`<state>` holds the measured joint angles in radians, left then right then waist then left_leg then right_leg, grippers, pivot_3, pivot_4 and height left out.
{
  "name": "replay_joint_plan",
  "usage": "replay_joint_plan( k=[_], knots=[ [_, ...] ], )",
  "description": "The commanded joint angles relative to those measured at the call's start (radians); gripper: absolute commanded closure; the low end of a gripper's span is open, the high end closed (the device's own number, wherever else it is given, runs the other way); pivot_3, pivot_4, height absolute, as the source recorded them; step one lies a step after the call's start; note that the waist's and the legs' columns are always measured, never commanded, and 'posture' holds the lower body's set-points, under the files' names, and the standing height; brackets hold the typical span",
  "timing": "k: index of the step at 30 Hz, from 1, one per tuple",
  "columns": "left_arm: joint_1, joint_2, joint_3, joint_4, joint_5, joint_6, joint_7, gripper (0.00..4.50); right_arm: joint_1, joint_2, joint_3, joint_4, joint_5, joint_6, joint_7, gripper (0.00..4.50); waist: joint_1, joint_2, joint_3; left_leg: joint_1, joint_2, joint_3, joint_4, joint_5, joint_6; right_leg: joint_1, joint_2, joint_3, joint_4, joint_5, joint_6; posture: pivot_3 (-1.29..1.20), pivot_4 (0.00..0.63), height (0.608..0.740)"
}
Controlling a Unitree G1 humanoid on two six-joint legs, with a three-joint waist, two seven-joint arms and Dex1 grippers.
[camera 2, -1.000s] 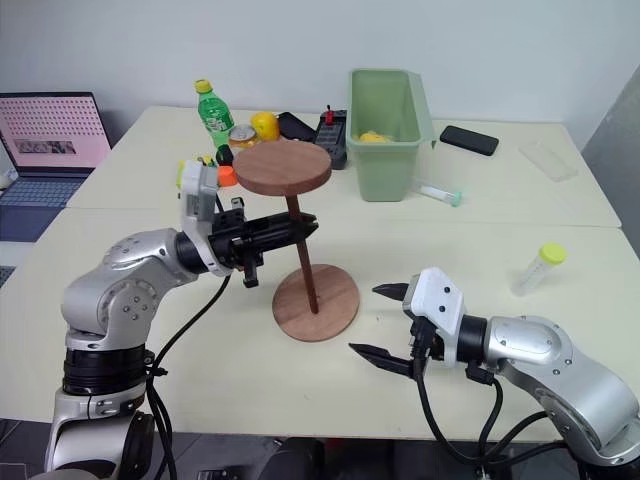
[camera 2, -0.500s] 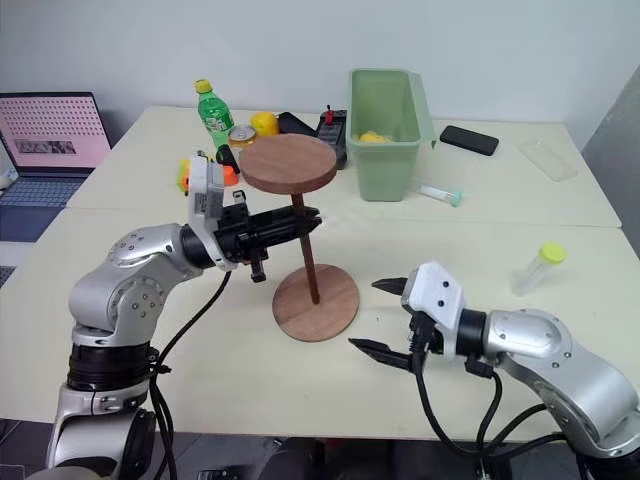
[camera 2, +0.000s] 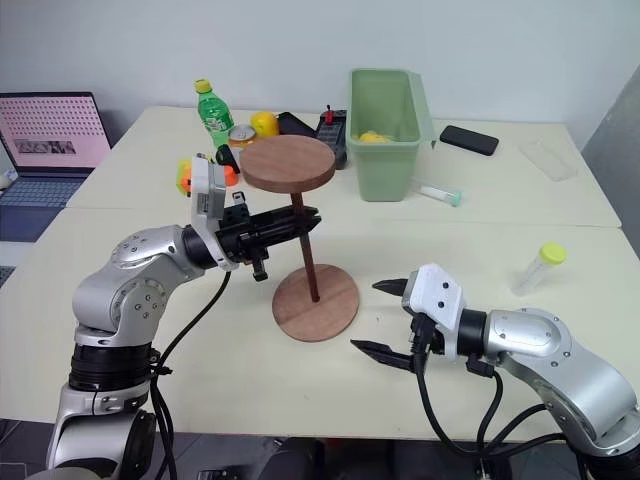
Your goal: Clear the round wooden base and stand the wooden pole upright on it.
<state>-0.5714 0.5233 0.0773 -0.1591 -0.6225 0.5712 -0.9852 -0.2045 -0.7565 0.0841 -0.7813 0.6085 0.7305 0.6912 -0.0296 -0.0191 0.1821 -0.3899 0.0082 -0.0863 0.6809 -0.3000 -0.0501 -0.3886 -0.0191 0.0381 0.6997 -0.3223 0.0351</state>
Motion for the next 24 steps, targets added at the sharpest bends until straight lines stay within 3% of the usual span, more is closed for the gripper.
replay_joint_plan(
  k=[1, 17, 24],
  knots=[
    [-0.003, 0.004, -0.003, -0.030, -0.006, -0.010, 0.005, 4.25, 0.007, -0.006, -0.013, -0.018, -0.003, -0.023, 0.013, 0.00, 0.000, 0.000, 0.000, 0.000, 0.000, 0.000, 0.000, 0.000, 0.000, 0.000, 0.000, 0.000, 0.000, 0.000, 0.000, 0.00, 0.150, 0.740],
    [0.001, -0.011, -0.031, 0.017, 0.033, -0.080, -0.003, 4.25, 0.003, -0.005, -0.011, -0.016, -0.009, -0.027, 0.020, 0.00, 0.000, 0.000, 0.000, 0.000, 0.000, 0.000, 0.000, 0.000, 0.000, 0.000, 0.000, 0.000, 0.000, 0.000, 0.000, 0.00, 0.150, 0.740],
    [0.102, 0.026, 0.015, -0.031, 0.022, -0.071, 0.026, 4.25, 0.001, 0.009, -0.020, -0.025, 0.000, -0.020, 0.003, 0.00, 0.000, 0.000, 0.000, 0.001, 0.000, 0.000, 0.000, 0.000, 0.000, 0.001, 0.000, 0.000, 0.000, 0.000, 0.000, 0.00, 0.150, 0.740]
  ],
)
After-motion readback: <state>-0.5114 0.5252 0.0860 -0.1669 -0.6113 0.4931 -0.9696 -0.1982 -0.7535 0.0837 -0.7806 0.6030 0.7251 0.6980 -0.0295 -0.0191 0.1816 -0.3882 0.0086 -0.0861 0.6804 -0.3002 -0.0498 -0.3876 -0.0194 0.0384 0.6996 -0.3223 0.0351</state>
